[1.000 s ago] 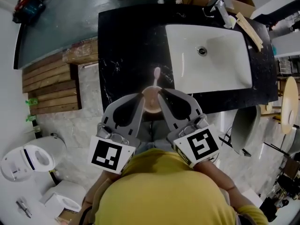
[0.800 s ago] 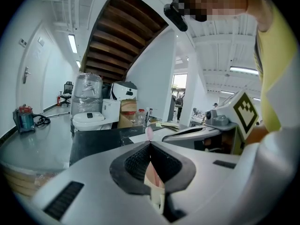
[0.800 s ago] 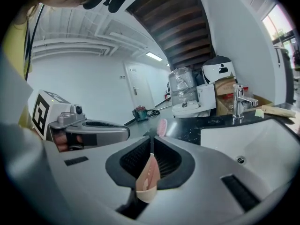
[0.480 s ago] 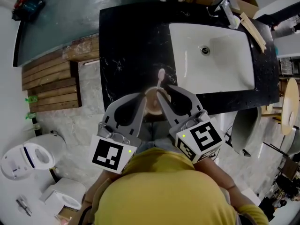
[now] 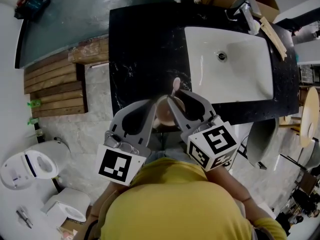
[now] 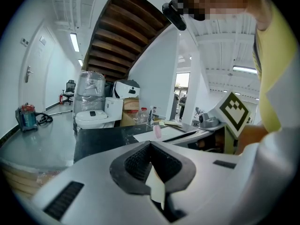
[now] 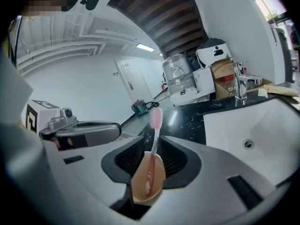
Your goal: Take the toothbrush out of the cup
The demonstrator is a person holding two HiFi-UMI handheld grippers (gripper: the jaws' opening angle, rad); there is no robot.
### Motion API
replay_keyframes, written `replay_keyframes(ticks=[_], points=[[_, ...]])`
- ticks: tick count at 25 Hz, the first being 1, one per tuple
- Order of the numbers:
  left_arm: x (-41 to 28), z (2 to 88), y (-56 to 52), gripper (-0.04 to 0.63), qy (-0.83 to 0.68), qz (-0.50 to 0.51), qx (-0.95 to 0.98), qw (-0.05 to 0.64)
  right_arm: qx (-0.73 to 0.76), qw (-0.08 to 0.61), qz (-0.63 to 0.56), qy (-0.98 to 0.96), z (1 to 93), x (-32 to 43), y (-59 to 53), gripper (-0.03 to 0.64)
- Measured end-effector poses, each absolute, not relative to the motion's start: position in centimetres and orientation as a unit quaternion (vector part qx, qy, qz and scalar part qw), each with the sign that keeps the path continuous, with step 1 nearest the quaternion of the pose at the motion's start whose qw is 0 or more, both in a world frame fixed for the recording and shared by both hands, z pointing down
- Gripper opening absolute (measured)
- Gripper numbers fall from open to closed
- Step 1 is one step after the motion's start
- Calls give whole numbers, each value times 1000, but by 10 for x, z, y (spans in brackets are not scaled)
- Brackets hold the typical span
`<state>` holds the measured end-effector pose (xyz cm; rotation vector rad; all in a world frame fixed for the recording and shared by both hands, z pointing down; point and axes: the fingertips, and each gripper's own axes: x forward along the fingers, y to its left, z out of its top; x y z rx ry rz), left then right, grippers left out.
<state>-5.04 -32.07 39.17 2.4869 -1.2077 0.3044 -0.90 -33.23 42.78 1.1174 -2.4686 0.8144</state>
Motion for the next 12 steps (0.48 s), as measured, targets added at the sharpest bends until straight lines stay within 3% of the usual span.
replay_keyframes(ticks=[12], points=[[-56,394,-323,11,-435,111,876,178,394,164,301,-853,437,-10,-338,100]])
